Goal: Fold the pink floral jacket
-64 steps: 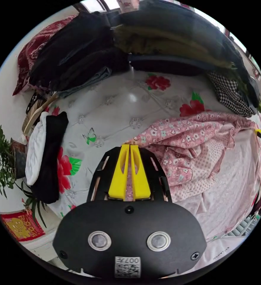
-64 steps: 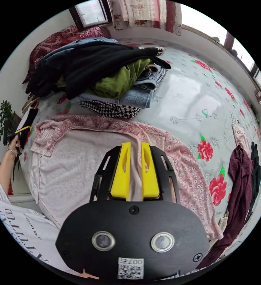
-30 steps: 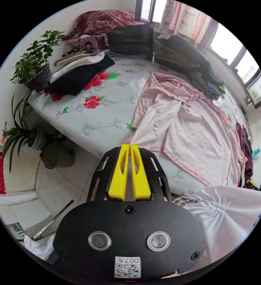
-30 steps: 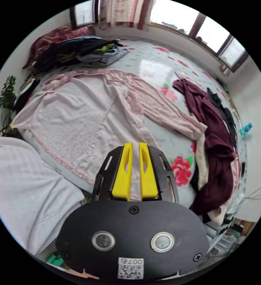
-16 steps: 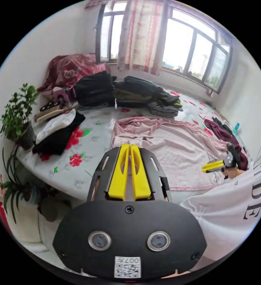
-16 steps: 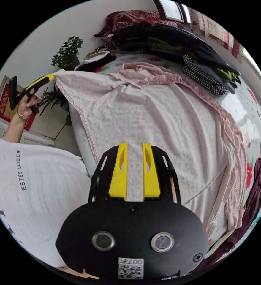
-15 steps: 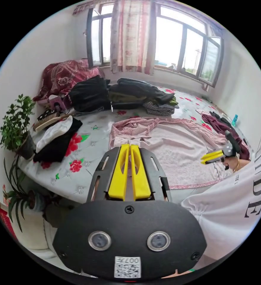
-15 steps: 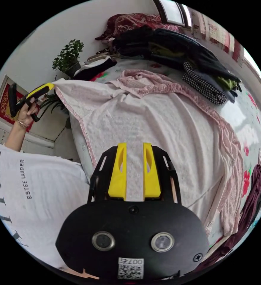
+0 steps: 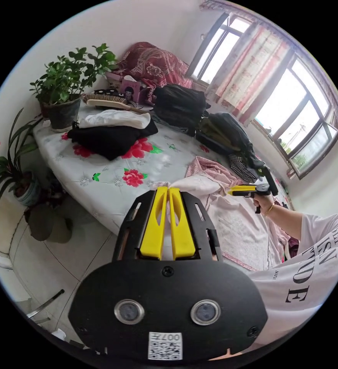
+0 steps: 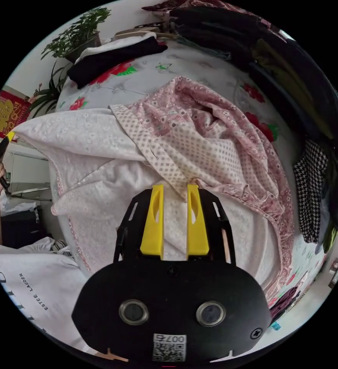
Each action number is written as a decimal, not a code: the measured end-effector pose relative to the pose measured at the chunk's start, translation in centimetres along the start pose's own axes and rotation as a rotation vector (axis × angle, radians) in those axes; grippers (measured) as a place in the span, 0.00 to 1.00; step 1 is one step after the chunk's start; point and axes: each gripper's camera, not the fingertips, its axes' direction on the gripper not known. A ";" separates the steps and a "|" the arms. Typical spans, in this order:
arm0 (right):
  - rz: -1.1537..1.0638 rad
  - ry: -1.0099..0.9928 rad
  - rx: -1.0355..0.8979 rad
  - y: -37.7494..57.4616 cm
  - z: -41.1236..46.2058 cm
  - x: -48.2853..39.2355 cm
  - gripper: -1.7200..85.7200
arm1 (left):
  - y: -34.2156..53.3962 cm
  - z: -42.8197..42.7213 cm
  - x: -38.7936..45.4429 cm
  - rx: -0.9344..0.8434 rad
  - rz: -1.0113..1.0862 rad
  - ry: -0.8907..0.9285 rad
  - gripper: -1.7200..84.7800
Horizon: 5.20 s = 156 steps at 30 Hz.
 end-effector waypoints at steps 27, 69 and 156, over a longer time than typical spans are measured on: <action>0.948 0.113 0.177 25.9 -8.9 19.9 0.04 | 3.1 17.7 28.5 -0.564 0.967 0.764 0.09; 0.623 -0.127 0.322 35.7 -2.8 -6.5 0.08 | 1.3 16.4 27.7 -0.550 0.498 -0.007 0.17; 0.613 -0.754 0.196 17.6 1.3 29.6 0.10 | -26.0 42.3 35.4 -0.519 0.855 0.171 0.09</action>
